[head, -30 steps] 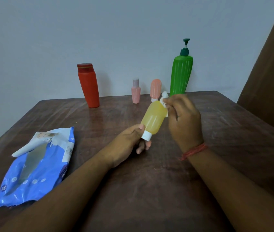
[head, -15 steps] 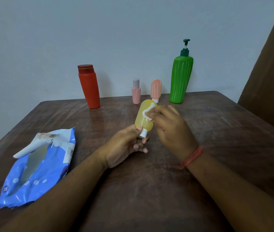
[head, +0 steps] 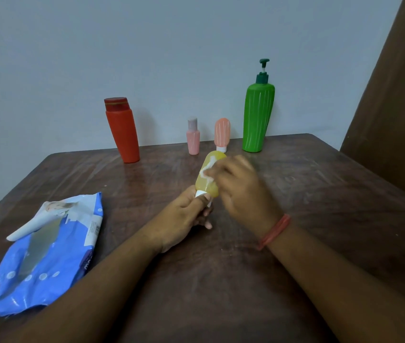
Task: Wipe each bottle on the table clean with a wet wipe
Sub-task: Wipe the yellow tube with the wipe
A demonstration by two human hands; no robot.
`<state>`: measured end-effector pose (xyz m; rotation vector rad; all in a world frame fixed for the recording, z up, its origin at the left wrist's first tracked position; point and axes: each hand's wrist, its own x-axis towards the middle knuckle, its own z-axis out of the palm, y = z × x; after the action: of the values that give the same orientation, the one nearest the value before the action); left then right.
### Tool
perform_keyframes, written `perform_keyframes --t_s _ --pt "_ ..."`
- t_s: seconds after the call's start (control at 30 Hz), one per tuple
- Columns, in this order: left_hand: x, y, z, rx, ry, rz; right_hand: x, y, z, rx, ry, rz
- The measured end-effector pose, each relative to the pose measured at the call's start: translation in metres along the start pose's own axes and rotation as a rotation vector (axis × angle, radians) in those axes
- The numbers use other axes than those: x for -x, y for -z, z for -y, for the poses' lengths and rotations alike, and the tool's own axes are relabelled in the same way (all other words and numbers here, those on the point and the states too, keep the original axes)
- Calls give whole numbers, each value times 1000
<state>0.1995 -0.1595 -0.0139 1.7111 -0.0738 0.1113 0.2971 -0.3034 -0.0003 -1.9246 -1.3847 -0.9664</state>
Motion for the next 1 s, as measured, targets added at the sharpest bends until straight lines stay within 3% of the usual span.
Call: perform_keyframes --t_s 0.07,0.2,0.33,0.43,0.57,0.67,0.8,0.9,1.0 --pt "0 -1 0 -38 1 -34 -1 1 2 -4 66 39" --pt "-1 -3 1 -278 -13 -61 -9 8 -11 41 -90 -6" --pt "-1 -4 0 -281 -32 -93 -7 10 -1 -43 126 157" --pt "-2 -6 0 -320 -16 -103 -8 13 -13 -5 44 118" --pt "-3 -4 2 -223 -1 -99 -4 14 -14 -116 74 202" --pt "-3 -1 3 -190 20 -74 -3 16 -21 -129 -29 136" --pt "-3 0 3 -33 10 -93 0 10 -13 -143 58 180" --pt "-4 -1 2 9 3 -89 -2 8 -11 -123 -57 72" --pt "-4 -1 2 45 -32 -89 3 4 0 -167 -36 80"
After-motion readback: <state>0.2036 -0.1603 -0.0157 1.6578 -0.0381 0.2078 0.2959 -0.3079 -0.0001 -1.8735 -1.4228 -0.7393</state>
